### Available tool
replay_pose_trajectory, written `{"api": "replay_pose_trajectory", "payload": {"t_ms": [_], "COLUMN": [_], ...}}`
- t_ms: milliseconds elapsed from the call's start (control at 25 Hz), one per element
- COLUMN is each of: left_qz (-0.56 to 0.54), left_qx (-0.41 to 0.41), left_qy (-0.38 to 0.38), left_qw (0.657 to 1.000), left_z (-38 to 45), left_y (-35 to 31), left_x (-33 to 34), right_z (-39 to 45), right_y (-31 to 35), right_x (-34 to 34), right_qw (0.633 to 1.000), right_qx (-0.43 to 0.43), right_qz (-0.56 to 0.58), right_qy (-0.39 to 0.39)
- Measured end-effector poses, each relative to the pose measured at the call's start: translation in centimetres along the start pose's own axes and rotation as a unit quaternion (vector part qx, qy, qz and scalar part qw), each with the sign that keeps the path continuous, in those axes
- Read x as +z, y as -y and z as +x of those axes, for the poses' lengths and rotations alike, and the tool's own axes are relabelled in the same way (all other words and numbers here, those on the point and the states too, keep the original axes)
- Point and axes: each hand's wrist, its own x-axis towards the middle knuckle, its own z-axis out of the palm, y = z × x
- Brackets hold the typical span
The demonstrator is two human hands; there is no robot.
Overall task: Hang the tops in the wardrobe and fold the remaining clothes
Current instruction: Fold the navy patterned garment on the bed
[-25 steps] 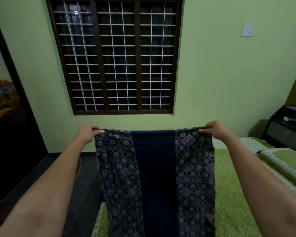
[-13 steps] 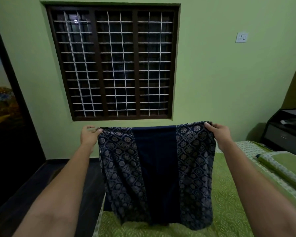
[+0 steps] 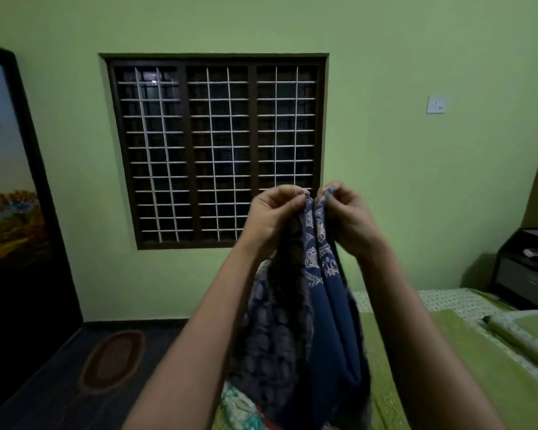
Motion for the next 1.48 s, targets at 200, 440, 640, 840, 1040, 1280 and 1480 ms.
{"api": "replay_pose_trajectory", "payload": {"t_ms": [200,440,640,840,1040,1280,1480], "left_qz": [-0.091,-0.076,-0.004,0.109,0.246,0.412,0.427], "left_qx": [-0.031,-0.074,-0.135,-0.095,-0.041,-0.073,-0.148], "left_qy": [0.063,0.066,0.118,-0.010,-0.090,-0.193,-0.130], "left_qw": [0.993,0.992,0.984,0.989,0.964,0.888,0.883], "left_z": [-1.3,-2.1,-2.4,-1.7,-0.8,-1.2,-4.9], "left_y": [1.8,2.1,1.6,2.6,5.0,7.4,9.8], "left_x": [0.4,0.1,-0.6,-2.5,-4.5,-9.8,-9.1], "right_z": [-0.8,-1.0,-1.4,-3.0,-4.1,-6.4,-9.4], "right_y": [-1.4,-2.2,-1.6,-1.3,-4.1,-3.4,-0.4], "right_x": [0.1,-1.5,-1.6,0.2,1.4,-1.3,-4.6], "right_qw": [0.999,0.991,0.979,0.895,0.583,0.479,0.619], "right_qx": [0.045,0.112,0.155,-0.052,-0.210,0.207,0.337], "right_qz": [0.025,-0.046,-0.107,-0.440,-0.749,-0.799,-0.683], "right_qy": [0.017,0.051,0.074,-0.054,0.236,0.297,0.194]}}
